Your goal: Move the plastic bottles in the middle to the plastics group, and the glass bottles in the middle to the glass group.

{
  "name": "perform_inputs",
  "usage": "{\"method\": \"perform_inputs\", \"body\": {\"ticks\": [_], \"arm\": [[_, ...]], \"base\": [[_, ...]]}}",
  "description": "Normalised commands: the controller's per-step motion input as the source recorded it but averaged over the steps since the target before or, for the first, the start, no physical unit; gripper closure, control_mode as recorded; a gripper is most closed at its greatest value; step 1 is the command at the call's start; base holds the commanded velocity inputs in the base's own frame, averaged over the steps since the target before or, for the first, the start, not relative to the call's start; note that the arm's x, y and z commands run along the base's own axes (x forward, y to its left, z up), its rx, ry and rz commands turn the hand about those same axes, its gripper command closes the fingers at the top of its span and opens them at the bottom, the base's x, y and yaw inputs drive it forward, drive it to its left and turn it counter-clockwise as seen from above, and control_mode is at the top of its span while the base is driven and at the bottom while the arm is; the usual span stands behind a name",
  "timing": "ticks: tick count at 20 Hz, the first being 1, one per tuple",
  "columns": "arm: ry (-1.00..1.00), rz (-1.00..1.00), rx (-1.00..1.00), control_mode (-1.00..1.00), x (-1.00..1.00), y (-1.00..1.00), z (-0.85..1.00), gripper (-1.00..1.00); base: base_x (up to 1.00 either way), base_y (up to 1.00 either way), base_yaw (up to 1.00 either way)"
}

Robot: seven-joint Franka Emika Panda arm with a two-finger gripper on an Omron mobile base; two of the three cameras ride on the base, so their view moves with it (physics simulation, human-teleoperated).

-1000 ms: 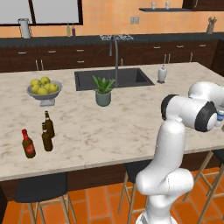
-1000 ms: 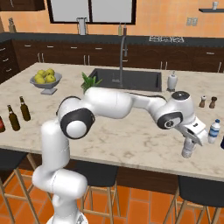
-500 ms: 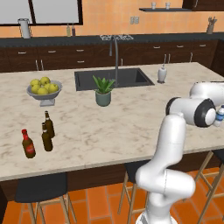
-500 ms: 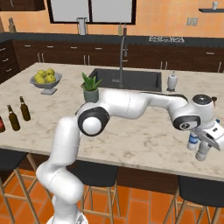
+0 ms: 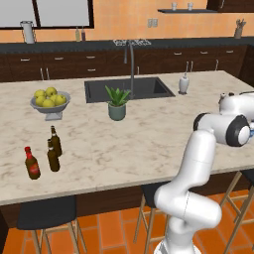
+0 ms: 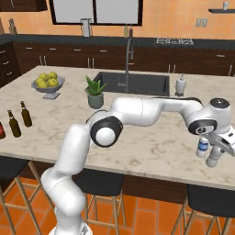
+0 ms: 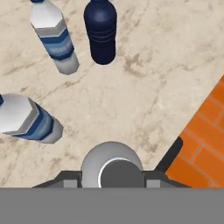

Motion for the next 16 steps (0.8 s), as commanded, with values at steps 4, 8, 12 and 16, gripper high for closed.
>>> {"method": "perform_inputs", "body": {"ticks": [4,8,12,16], "arm": [[0.00,0.01,-0.04,-1.00,0.15,0.00,-0.52,1.00],[0.00,0.02,0.00,-1.00,0.34,0.00,-0.31,1.00],[-0.02,0.03,-0.04,-1.00,0.22,-0.01,-0.04,1.00],[0.00,0.07,-0.07,-1.00,0.21,-0.06,0.00,1.00]], "base": [[0.00,0.00,0.00],[0.00,0.00,0.00],[0.00,0.00,0.00],[0.00,0.00,0.00]]}}
